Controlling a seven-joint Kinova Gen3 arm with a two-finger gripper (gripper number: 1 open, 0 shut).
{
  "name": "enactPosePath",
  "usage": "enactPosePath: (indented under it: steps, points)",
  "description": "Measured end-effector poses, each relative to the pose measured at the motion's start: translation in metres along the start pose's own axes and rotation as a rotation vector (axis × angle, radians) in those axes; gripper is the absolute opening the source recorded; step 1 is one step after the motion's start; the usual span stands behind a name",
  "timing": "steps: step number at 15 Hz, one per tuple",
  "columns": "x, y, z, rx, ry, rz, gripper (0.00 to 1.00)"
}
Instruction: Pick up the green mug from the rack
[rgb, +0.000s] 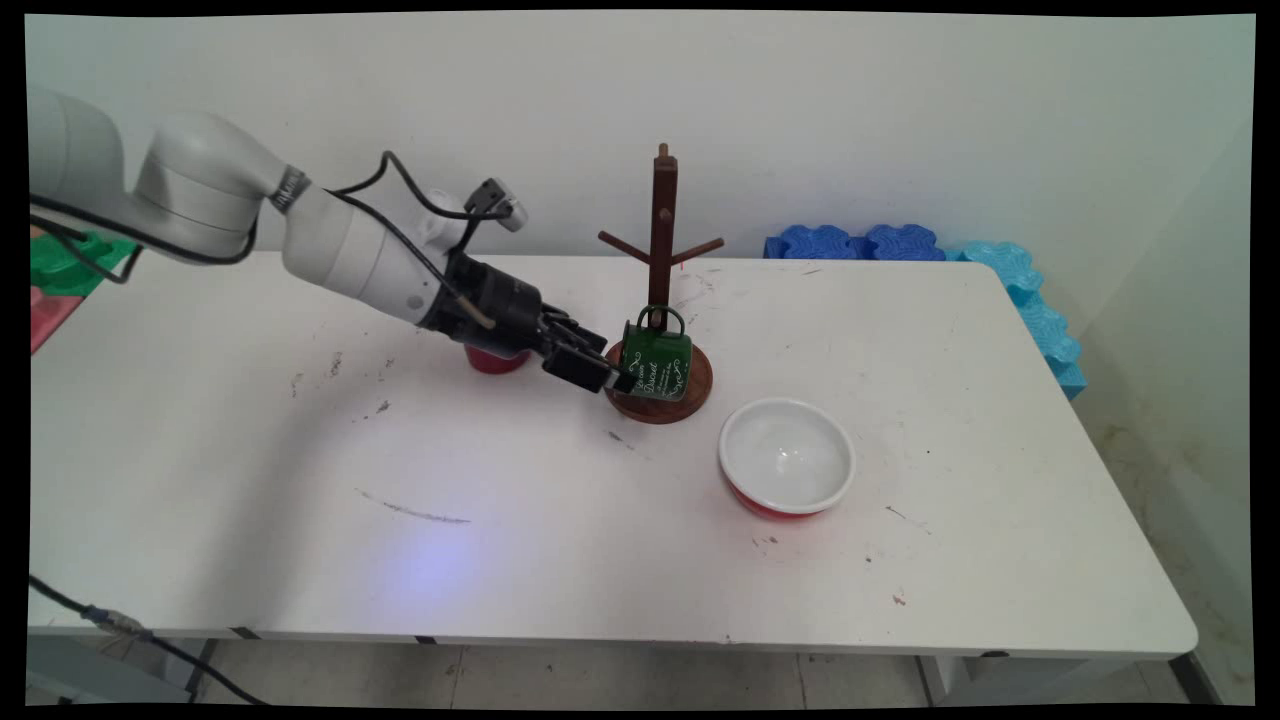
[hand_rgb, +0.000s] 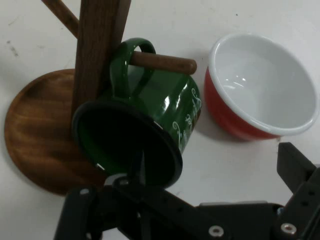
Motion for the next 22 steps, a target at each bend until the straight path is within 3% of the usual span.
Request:
enactPosePath:
  steps: [22]
  points:
    - [-0.001,-0.017,0.045,-0.054,0.017,-0.107,1.0]
